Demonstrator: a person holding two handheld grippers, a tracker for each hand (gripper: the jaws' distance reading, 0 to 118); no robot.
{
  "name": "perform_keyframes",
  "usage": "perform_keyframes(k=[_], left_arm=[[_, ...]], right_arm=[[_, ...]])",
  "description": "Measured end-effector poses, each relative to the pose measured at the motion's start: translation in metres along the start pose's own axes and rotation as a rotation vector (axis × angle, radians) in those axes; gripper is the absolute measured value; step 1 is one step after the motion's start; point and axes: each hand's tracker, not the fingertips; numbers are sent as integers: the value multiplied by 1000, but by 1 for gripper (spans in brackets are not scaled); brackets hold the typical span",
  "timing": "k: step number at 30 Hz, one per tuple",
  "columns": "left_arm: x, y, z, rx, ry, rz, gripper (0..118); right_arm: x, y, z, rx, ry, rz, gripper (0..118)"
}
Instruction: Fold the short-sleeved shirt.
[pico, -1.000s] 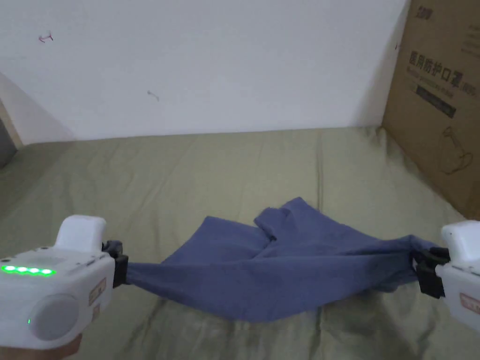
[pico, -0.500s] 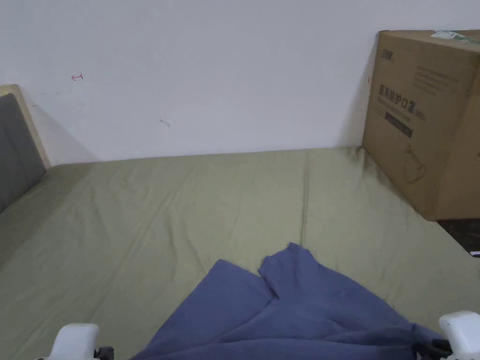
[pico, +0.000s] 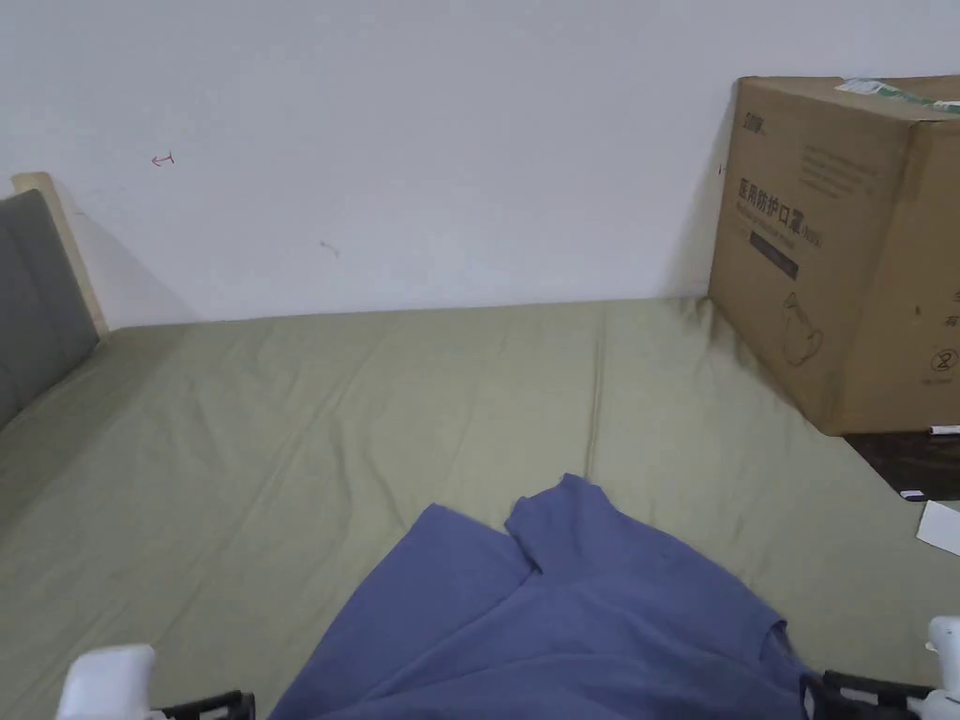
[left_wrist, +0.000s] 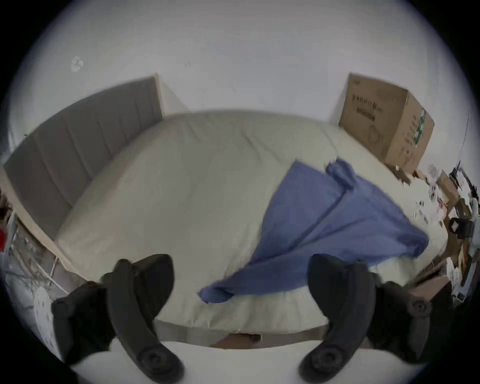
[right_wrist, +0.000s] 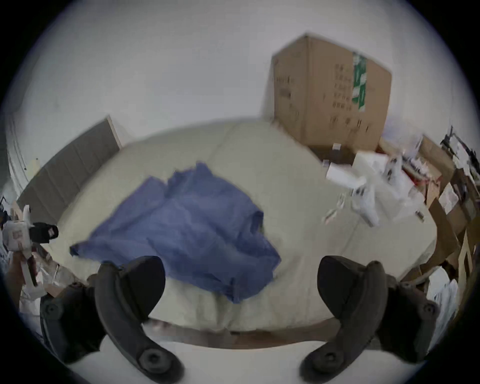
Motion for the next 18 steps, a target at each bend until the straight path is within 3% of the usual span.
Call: perform_keyframes(k=[2,3,4,5,8,10,12,17,18], left_arm=[[6,1,34,87,-11,21,36],[10,-3,53,140,8,36,19],[13,-7,67,190,29,53,7],[15,-15,84,234,39,66,5],[13,-34,105,246,37,138,0],[12,-46,101,217,6,118,0],[18,-54,86,123,-2,37,0],[-5,-55,30,-63,-22,151,0],[-12,-52,14,-118,-39,163,11]], right_arm=[[-10,3,29,106,30,-25,96],[-17,1,40,152,49,-33,82],[-23,-3,49,198,69,-33,43],[-26,0,59,248,94,-20,6],[-46,-7,63,272,60,49,1],[-52,-6,61,265,123,91,0],[-59,-8,56,244,139,92,0],[-62,-10,44,195,195,70,0],[-62,-10,40,187,195,75,0]])
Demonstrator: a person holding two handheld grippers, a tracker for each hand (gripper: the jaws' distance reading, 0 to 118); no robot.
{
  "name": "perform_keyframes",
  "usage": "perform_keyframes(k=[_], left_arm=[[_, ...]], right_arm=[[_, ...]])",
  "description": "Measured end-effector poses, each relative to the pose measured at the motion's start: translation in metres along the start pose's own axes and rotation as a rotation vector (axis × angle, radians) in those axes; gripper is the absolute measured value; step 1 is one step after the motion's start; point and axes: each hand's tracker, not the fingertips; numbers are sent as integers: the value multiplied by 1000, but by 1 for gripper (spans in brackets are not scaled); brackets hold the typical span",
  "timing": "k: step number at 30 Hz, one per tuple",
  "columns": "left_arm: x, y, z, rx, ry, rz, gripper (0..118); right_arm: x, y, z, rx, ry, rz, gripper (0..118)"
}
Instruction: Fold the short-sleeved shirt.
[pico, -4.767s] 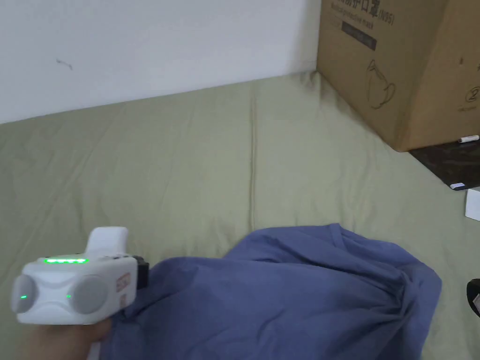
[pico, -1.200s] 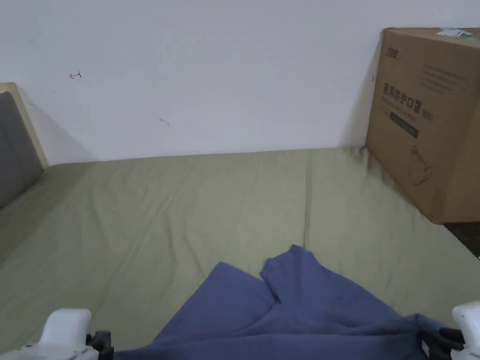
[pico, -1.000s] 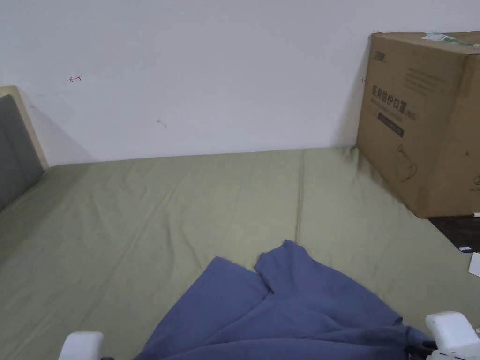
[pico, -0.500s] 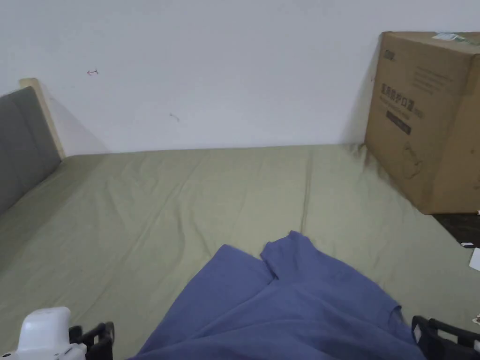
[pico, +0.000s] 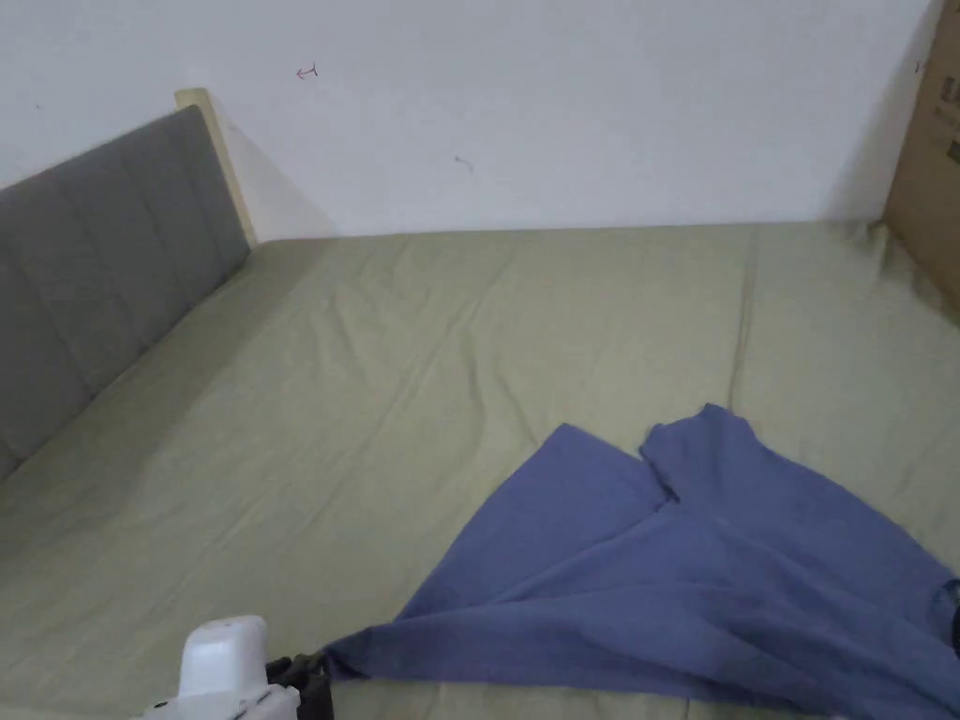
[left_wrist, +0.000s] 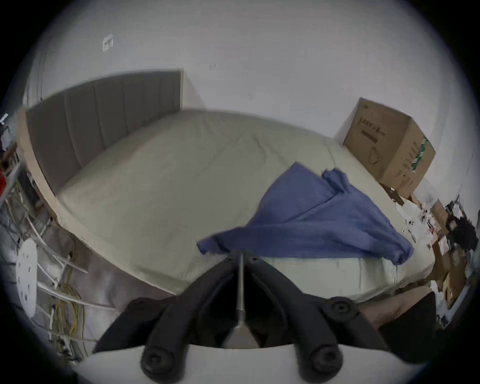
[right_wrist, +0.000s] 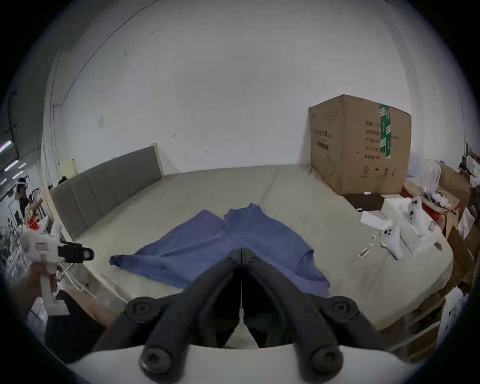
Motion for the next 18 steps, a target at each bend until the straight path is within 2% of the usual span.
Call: perform_keyframes(k=[1,2,3,4,8,10,11,13,14,16,18], left_arm=[[-1,3,-5,8,6,12,46],[-5,7,-17,-4,-6,14,96],[-8,11,-30,-56,-10,28,118],[-15,13,-32,-36,-44,52,113],[-27,20,-65,-87,39,-12,113],[-26,19,-92,-101,71,-44,106],[-26,18,-99,-121,78,-58,94],[-25,14,-107,-154,65,-78,35],[-23,12,-110,-170,70,-87,14],[-19,6,-107,-123,11,-56,8],[-17,2,-100,-101,36,-74,7]], right_arm=[[0,-1,-3,-11,2,7,0],[1,-2,-6,-18,4,10,0],[-1,-2,-7,-24,5,10,0],[0,-2,-9,-29,6,6,0],[-1,-5,-17,-59,9,11,0],[-2,-5,-24,-92,10,18,0],[-4,-6,-26,-109,14,21,0],[-4,-7,-30,-115,10,31,0],[-4,-7,-32,-120,11,37,0],[-7,-7,-36,-138,10,44,0],[-4,-8,-44,-172,19,44,0]])
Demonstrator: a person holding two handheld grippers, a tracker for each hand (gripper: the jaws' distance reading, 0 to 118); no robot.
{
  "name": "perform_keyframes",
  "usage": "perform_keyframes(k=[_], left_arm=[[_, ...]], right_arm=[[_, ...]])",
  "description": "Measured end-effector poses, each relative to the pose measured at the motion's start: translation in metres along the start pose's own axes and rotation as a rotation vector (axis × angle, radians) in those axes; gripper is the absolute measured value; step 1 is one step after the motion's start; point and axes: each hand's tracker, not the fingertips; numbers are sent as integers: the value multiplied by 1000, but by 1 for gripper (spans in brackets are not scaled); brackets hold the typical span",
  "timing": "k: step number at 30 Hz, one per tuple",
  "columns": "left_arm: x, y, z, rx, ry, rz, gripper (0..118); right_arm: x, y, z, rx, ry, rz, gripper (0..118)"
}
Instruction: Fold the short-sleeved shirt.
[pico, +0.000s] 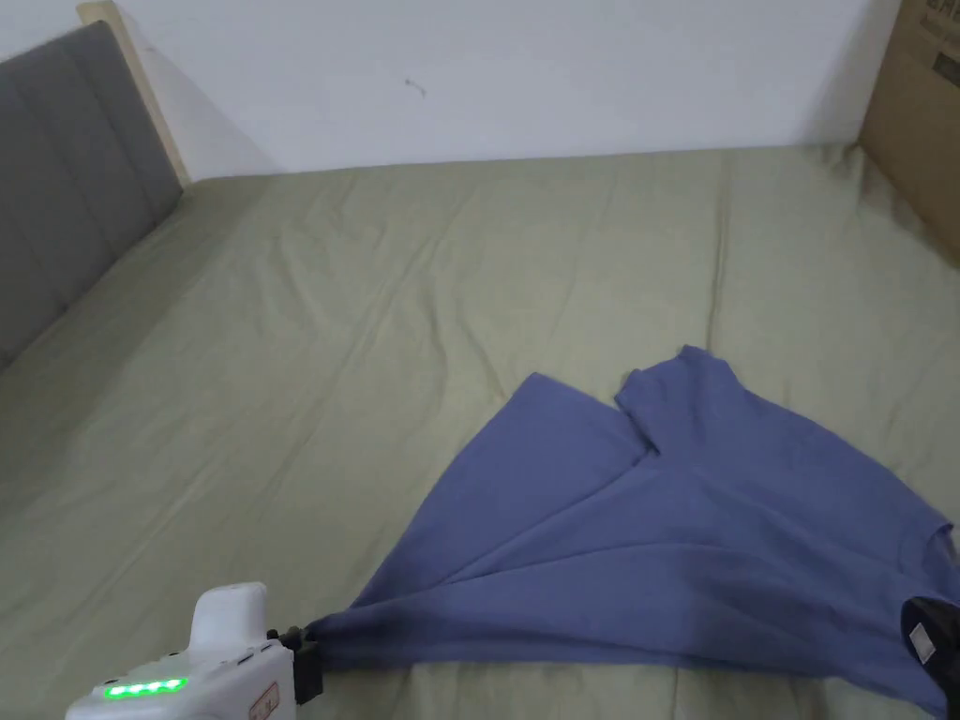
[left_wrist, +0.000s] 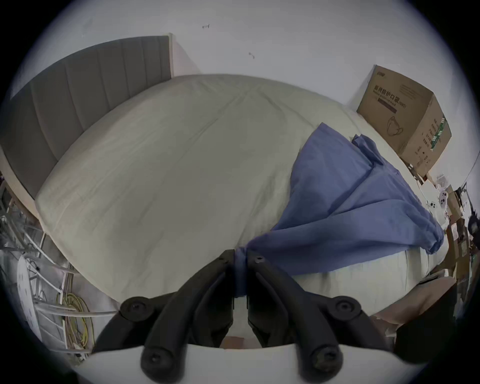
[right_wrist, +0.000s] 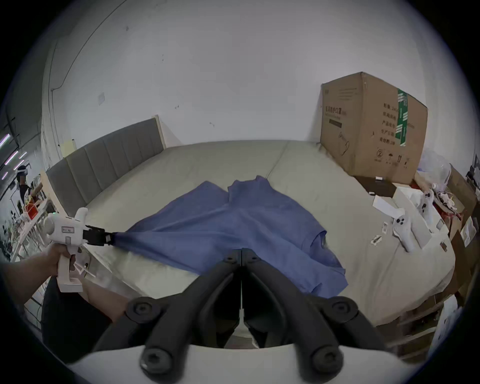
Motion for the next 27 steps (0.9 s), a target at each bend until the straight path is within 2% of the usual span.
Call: perform_keyframes(k=[5,7,9,12,13,14,15,16,17,18,21,22,23,25,26,27], left_arm=[[19,-5,19,14,-53,-61,6],[12,-1,27,51,-83,-58,6],[14,4,39,106,-83,-55,6],[15,15,52,152,-90,-31,6],[16,19,53,158,-96,-27,6],[18,22,54,166,-98,-24,6],[38,28,58,176,-93,-34,6],[42,32,58,177,-99,-37,6],[48,35,57,182,-98,-42,6],[52,38,57,192,-93,-47,6],[58,46,53,192,-95,-66,6],[58,48,52,193,-93,-70,6],[58,50,51,188,-98,-67,6],[57,51,49,188,-96,-59,6],[57,51,49,187,-97,-55,6],[55,50,48,188,-98,-51,6]], right_arm=[[5,-3,-22,-39,23,-41,0],[13,4,-38,-61,19,-24,0],[25,18,-63,-83,-11,26,0],[58,53,-122,-125,-1,29,0],[68,65,-146,-134,-11,26,6],[78,77,-170,-137,-8,26,28],[90,88,-197,-149,3,20,83],[99,96,-224,-202,13,14,114],[105,103,-251,-266,-1,21,116],[113,111,-270,-221,-6,18,115],[122,109,-321,-357,-95,40,114],[124,104,-330,-385,-118,52,112],[125,99,-338,-413,-136,58,104],[130,87,-343,-475,-118,44,46],[128,82,-342,-498,-109,38,36],[122,76,-333,-450,-58,12,17]])
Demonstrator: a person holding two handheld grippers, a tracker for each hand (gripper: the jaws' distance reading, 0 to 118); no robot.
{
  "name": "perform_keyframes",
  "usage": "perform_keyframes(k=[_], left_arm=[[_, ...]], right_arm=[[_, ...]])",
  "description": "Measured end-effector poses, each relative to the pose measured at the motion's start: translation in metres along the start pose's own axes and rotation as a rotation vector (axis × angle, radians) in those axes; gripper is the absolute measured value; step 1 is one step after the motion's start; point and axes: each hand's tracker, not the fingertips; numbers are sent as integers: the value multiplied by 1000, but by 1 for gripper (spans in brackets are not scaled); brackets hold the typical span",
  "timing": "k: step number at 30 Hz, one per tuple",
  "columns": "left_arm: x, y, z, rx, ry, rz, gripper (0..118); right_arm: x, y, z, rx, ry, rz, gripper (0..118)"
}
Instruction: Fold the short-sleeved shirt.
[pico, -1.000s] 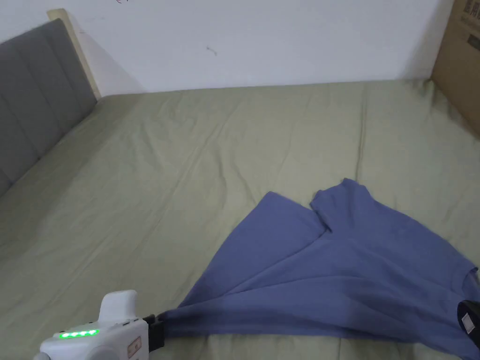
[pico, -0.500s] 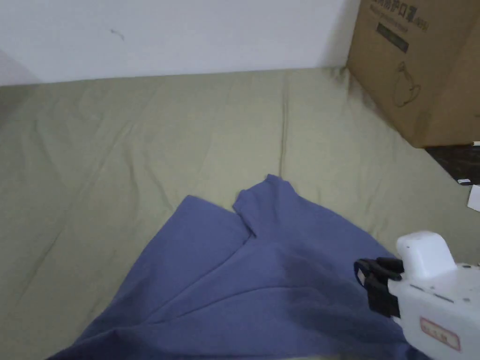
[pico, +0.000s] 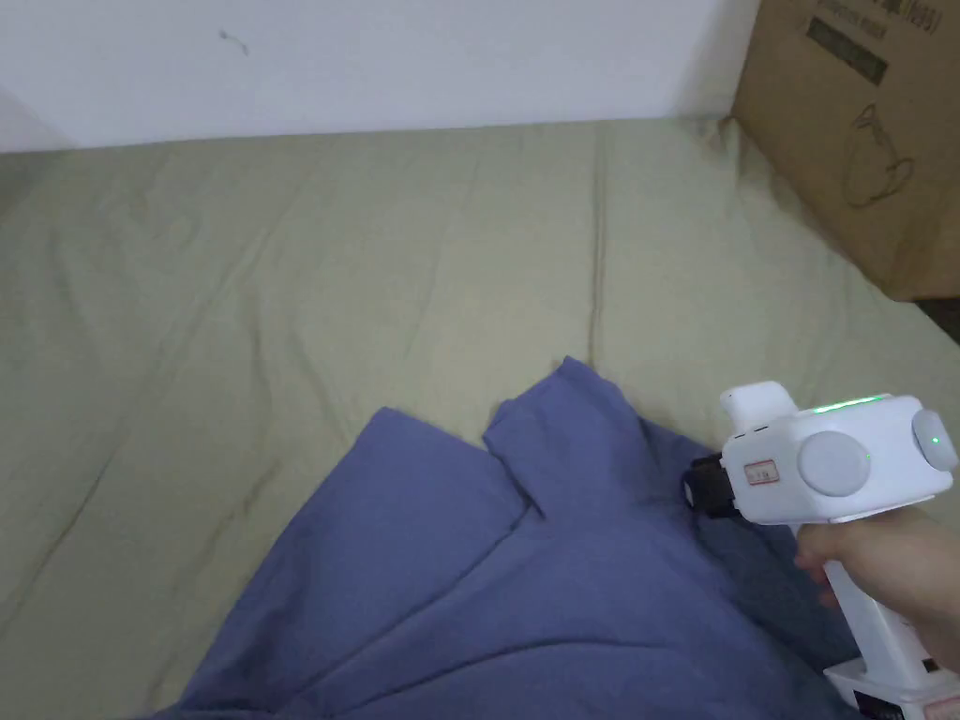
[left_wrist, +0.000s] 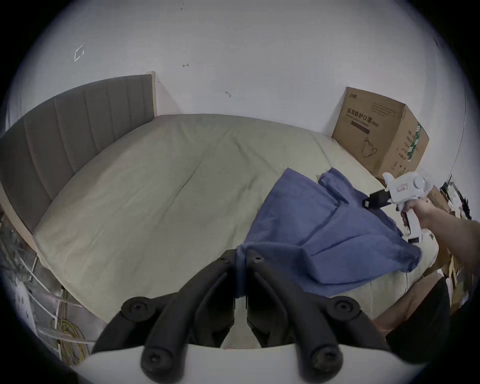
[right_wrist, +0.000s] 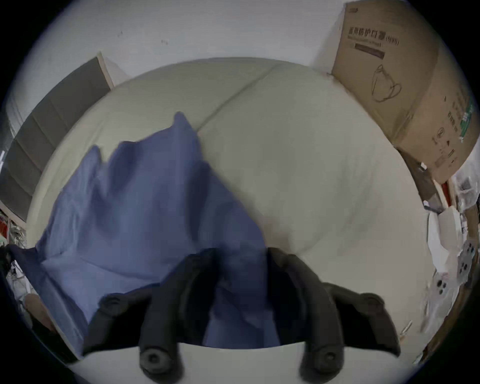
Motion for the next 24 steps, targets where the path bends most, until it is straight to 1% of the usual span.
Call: perform_keyframes(k=[1,2,3,5,6,8,9,13,15,16,20,22,24], left_arm=[[-3,-1,1,16,11,7,6],[-4,-1,3,25,14,13,6],[-5,0,6,37,16,26,6],[-9,3,13,45,4,48,6],[-10,5,18,55,-1,58,6],[-10,10,31,80,3,48,6],[-7,14,40,107,8,27,6],[-1,34,71,180,-26,46,6],[3,51,89,236,-35,35,6],[4,61,99,271,-32,19,6],[11,106,138,410,-64,-12,6],[13,134,151,405,-63,-19,6],[14,163,167,432,-84,-1,6]], right_arm=[[-9,-6,9,74,-40,31,8],[-15,-11,14,67,-23,70,7],[-23,-16,19,36,-10,105,4],[-32,-24,34,44,-8,119,4],[-35,-25,49,87,0,107,4],[-37,-24,83,180,-57,62,4],[-34,-20,106,220,-57,45,4],[-21,-7,214,402,-67,24,4],[-16,-5,272,491,-83,-13,4],[-14,-4,299,525,-92,-18,4],[-11,-3,399,696,-153,9,4],[-21,-7,447,777,-168,5,4],[-21,-4,485,832,-170,-6,4]])
